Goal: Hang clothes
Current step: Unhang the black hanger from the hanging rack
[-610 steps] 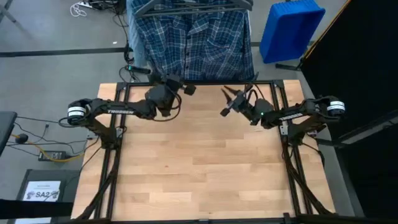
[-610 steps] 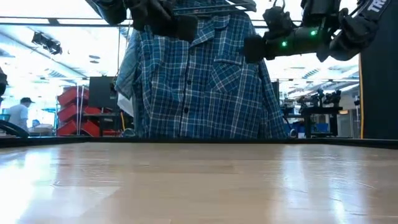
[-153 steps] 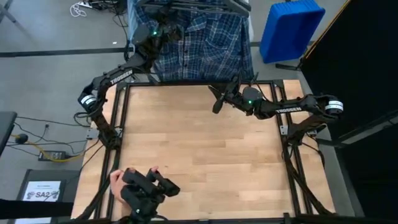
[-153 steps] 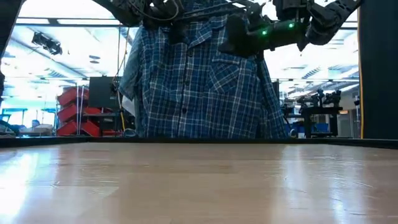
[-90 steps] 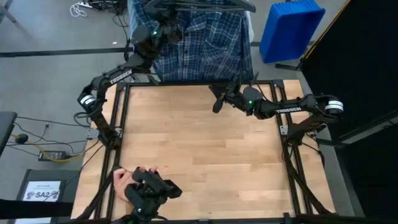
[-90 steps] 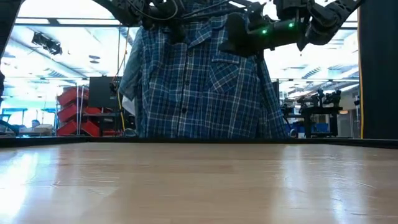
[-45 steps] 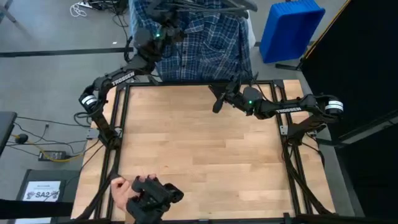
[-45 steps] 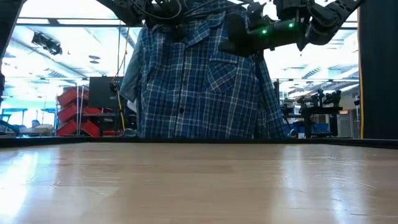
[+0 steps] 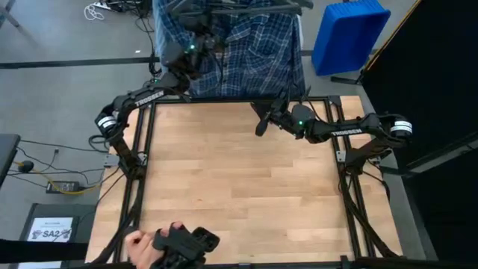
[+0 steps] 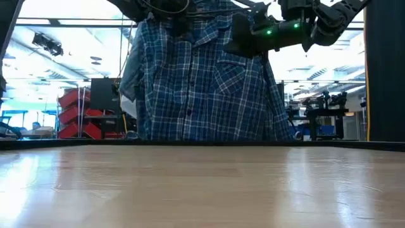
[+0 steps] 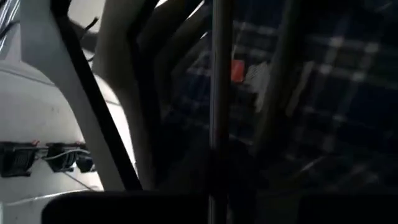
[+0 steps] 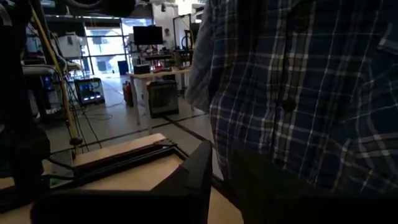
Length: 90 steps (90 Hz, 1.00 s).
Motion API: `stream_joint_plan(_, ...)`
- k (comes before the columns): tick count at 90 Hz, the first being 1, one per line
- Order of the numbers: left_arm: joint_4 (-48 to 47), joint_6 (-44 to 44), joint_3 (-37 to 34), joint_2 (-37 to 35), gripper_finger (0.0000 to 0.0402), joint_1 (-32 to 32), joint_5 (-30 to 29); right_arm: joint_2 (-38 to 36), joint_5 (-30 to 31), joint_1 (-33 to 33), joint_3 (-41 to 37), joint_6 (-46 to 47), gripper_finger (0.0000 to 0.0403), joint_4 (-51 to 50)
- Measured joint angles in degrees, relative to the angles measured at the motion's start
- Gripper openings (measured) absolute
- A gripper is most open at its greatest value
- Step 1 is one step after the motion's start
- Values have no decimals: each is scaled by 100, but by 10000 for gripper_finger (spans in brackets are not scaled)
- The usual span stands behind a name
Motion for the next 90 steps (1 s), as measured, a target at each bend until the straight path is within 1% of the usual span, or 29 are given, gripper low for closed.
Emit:
stream_joint_plan(9, -15, 7, 0, -67, 7, -66, -146, 0, 0, 3, 0, -1, 41, -2)
stream_joint_plan(15, -171, 5, 0, -152, 7, -179, -395, 0, 0, 3, 0, -15, 41, -2)
stream_joint_plan(21, -759, -12, 1, -283, 7, -365, -879, -13, 2, 3, 0, -207, 39, -15)
stream_joint_plan(26, -1248, -60, 2, -365, 7, -544, -1415, -109, 45, 11, -4, -488, 37, -121)
stream_joint_plan(33, -1832, -187, 2, -416, 7, -828, -2101, -300, 258, 74, -4, -842, 36, -126)
stream_joint_plan(37, -2094, -207, 2, -446, 7, -993, -2357, -418, 449, 114, -4, -1034, 37, -152)
stream_joint_plan(42, -2265, -209, 2, -489, 7, -1206, -2540, -550, 680, 164, -4, -1259, 38, -203)
stream_joint_plan(51, -2210, -180, 2, -559, 6, -1535, -2695, -809, 1023, 244, -4, -1472, 42, -373)
stream_joint_plan(66, -1991, -168, 2, -706, 6, -1854, -2883, -1163, 1267, 383, -4, -1619, 48, -675)
stream_joint_plan(75, -2100, -202, 3, -740, 6, -2010, -3327, -1349, 1430, 494, -4, -1839, 47, -697)
stream_joint_plan(79, -2415, -337, 7, -742, 6, -2101, -3682, -1428, 1556, 555, -4, -2057, 45, -695)
stream_joint_plan(82, -2820, -550, 7, -744, 6, -2169, -3923, -1504, 1688, 615, -4, -2274, 44, -701)
stream_joint_plan(86, -3564, -1039, 7, -744, 6, -2254, -4189, -1621, 1877, 698, -4, -2606, 44, -702)
stream_joint_plan(90, -4511, -1723, 7, -764, 6, -2308, -4223, -1760, 2159, 790, -4, -2968, 43, -698)
